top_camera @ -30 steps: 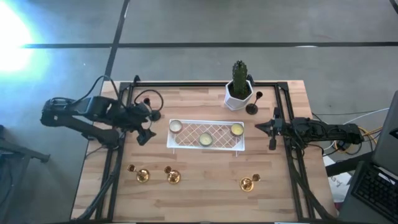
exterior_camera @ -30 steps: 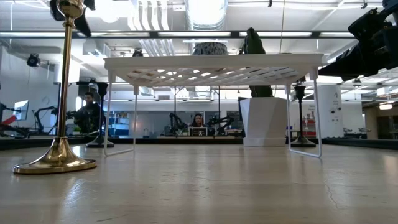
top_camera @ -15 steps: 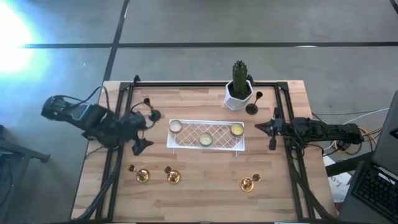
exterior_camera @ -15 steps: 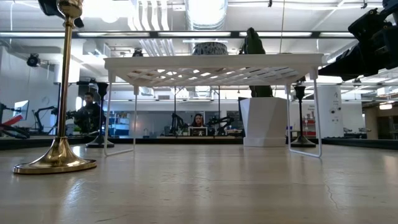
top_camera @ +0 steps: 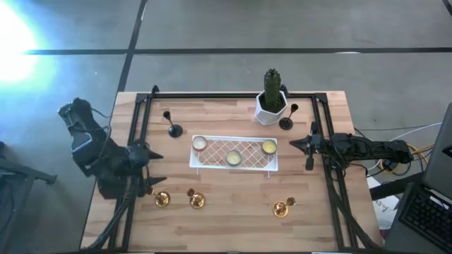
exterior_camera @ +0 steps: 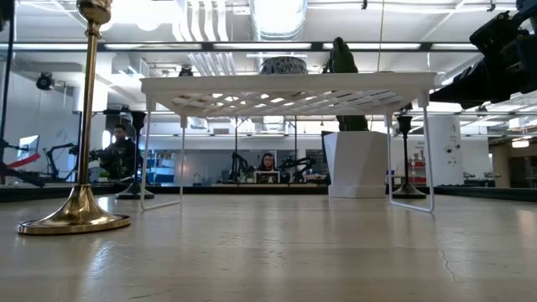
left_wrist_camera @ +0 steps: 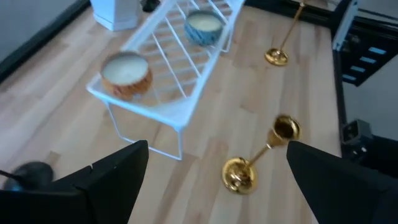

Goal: Pick & Place candle stick holders
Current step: Put the left gold candle holder on the shelf

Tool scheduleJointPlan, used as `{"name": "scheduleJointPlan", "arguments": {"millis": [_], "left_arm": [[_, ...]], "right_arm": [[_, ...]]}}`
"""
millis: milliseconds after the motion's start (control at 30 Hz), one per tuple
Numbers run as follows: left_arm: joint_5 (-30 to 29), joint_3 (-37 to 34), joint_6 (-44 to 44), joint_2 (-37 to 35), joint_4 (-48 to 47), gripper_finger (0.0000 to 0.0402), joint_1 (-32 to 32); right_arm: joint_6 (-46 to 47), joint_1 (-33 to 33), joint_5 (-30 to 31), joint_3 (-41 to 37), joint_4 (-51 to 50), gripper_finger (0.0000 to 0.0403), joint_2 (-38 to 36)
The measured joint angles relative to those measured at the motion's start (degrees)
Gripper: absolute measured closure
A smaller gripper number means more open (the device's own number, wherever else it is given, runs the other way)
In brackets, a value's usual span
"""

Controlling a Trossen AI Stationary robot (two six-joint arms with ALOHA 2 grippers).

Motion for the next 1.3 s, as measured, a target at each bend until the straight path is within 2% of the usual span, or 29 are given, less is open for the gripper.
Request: {"name": "scheduleJointPlan", "arguments": {"millis": [267, 500, 733, 1000, 1133, 1300], "left_arm": [[-1.06, -4.64, -10.68, 3.38, 0.52, 0.0014, -7.34], [0.95, -2.18, -21.25, 7.49, 0.68, 0.0014, -14.38], [-1.48, -1.08, -34.22, 12.85, 0.28, 0.0014, -22.31], [-2.40, -0.97, -46.84, 17.42, -2.24, 0.0014, -26.55], [-2.53, 0.50, -45.34, 17.08, -5.01, 0.0014, -27.02], [-9.63, 4.46, -35.96, 15.69, -9.23, 0.0014, -26.96]], "right_arm": [[-0.02, 0.02, 0.00, 0.00, 0.02, 0.0394, 0.02], [-0.02, 0.02, 0.01, 0.00, 0.00, 0.0394, 0.01], [-0.01, 0.02, 0.02, 0.00, 0.00, 0.0394, 0.01], [-0.02, 0.02, 0.01, 0.00, 0.01, 0.0394, 0.01], [0.00, 0.00, 0.02, 0.00, 0.02, 0.0394, 0.00], [-0.02, 0.00, 0.01, 0.00, 0.00, 0.0394, 0.01]]}}
